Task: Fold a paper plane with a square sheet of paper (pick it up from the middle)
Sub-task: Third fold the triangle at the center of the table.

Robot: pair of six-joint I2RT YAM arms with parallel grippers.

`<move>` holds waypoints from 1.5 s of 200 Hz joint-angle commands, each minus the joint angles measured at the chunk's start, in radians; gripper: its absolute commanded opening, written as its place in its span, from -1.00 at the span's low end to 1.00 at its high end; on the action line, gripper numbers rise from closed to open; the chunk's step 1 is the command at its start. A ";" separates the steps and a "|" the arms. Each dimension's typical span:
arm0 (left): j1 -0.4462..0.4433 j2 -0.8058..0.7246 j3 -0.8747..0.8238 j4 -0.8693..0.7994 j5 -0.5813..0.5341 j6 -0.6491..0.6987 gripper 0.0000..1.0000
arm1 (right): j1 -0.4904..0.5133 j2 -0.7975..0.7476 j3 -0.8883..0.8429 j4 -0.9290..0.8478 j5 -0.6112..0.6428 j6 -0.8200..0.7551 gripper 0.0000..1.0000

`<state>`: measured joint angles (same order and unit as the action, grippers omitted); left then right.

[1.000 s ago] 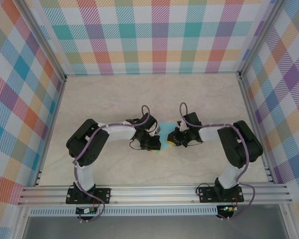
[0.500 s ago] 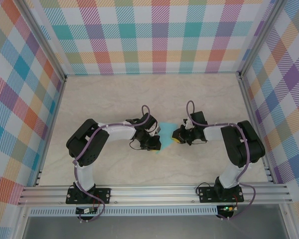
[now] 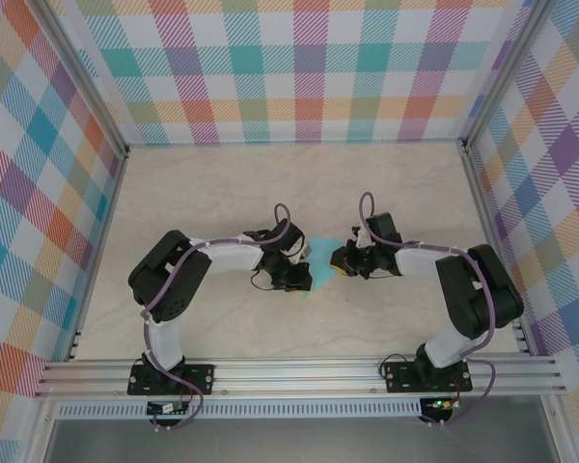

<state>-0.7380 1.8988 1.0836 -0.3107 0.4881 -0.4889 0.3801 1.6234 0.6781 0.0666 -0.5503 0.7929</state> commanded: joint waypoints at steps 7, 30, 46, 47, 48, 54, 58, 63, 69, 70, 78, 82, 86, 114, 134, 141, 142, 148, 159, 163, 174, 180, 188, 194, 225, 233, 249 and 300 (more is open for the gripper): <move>0.006 0.044 -0.032 -0.084 -0.080 0.012 -0.78 | 0.025 0.063 0.020 -0.011 0.009 -0.010 -0.78; 0.006 0.037 -0.029 -0.082 -0.061 0.007 -0.77 | 0.025 0.108 0.030 -0.035 0.029 -0.028 -0.79; 0.006 0.019 -0.006 -0.089 -0.038 0.004 -0.75 | 0.025 0.131 0.030 -0.056 0.046 -0.042 -0.82; 0.006 0.017 -0.004 -0.091 -0.038 0.004 -0.75 | 0.025 0.132 0.030 -0.057 0.046 -0.043 -0.82; 0.006 0.015 -0.002 -0.092 -0.037 0.004 -0.75 | 0.025 0.132 0.030 -0.058 0.048 -0.043 -0.82; 0.006 0.008 0.011 -0.104 -0.034 0.007 -0.75 | 0.025 0.134 0.028 -0.067 0.054 -0.047 -0.82; 0.006 -0.003 0.018 -0.111 -0.032 0.006 -0.75 | 0.025 0.135 0.028 -0.073 0.059 -0.050 -0.82; 0.008 -0.017 0.025 -0.113 -0.033 0.003 -0.75 | 0.026 0.135 0.028 -0.081 0.064 -0.052 -0.82; 0.009 -0.037 0.030 -0.108 -0.030 -0.004 -0.74 | 0.026 0.130 0.027 -0.088 0.069 -0.055 -0.83; 0.008 -0.040 0.031 -0.107 -0.030 -0.005 -0.74 | 0.026 0.130 0.026 -0.089 0.070 -0.056 -0.83; 0.009 -0.062 0.038 -0.101 -0.018 -0.015 -0.71 | 0.025 0.125 0.025 -0.094 0.075 -0.057 -0.83; 0.012 -0.072 0.043 -0.099 -0.010 -0.021 -0.70 | 0.025 0.123 0.025 -0.097 0.078 -0.058 -0.83; 0.012 -0.078 0.050 -0.095 -0.001 -0.026 -0.70 | 0.025 0.121 0.025 -0.100 0.080 -0.058 -0.83; 0.015 -0.077 0.102 -0.067 0.068 -0.057 -0.68 | 0.025 0.122 0.028 -0.102 0.081 -0.057 -0.82; 0.014 -0.039 0.125 -0.012 0.125 -0.092 -0.68 | 0.025 0.124 0.029 -0.102 0.082 -0.054 -0.83; 0.014 -0.021 0.136 -0.010 0.136 -0.097 -0.68 | 0.025 0.125 0.030 -0.103 0.082 -0.053 -0.83; 0.014 -0.017 0.138 -0.010 0.137 -0.098 -0.68 | 0.025 0.124 0.029 -0.104 0.082 -0.053 -0.83; 0.014 0.000 0.148 -0.007 0.147 -0.100 -0.67 | 0.025 0.126 0.031 -0.104 0.084 -0.054 -0.83; 0.014 0.032 0.162 -0.003 0.166 -0.101 -0.67 | 0.025 0.127 0.031 -0.105 0.084 -0.053 -0.83; 0.014 0.044 0.166 0.000 0.177 -0.103 -0.67 | 0.025 0.127 0.031 -0.105 0.084 -0.054 -0.83; 0.014 0.070 0.172 0.012 0.192 -0.106 -0.66 | 0.025 0.129 0.031 -0.103 0.084 -0.054 -0.82; 0.015 0.080 0.174 0.018 0.193 -0.109 -0.66 | 0.025 0.131 0.031 -0.102 0.084 -0.053 -0.82; 0.014 0.095 0.173 0.021 0.194 -0.112 -0.65 | 0.025 0.131 0.031 -0.102 0.084 -0.052 -0.82; 0.015 0.106 0.177 0.019 0.194 -0.110 -0.65 | 0.025 0.133 0.029 -0.101 0.084 -0.052 -0.82; 0.015 0.132 0.162 -0.014 0.167 -0.092 -0.65 | 0.025 0.135 0.029 -0.102 0.089 -0.052 -0.82; 0.015 0.135 0.153 -0.023 0.157 -0.089 -0.65 | 0.025 0.138 0.028 -0.103 0.089 -0.052 -0.82; 0.014 0.139 0.130 -0.021 0.157 -0.088 -0.64 | 0.025 0.139 0.031 -0.109 0.090 -0.055 -0.82; 0.014 0.127 0.074 -0.091 0.142 -0.043 -0.62 | 0.025 0.130 0.033 -0.132 0.108 -0.067 -0.82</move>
<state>-0.7284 2.0190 1.2118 -0.3027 0.6598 -0.5690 0.4053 1.7191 0.7158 0.0086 -0.5346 0.7502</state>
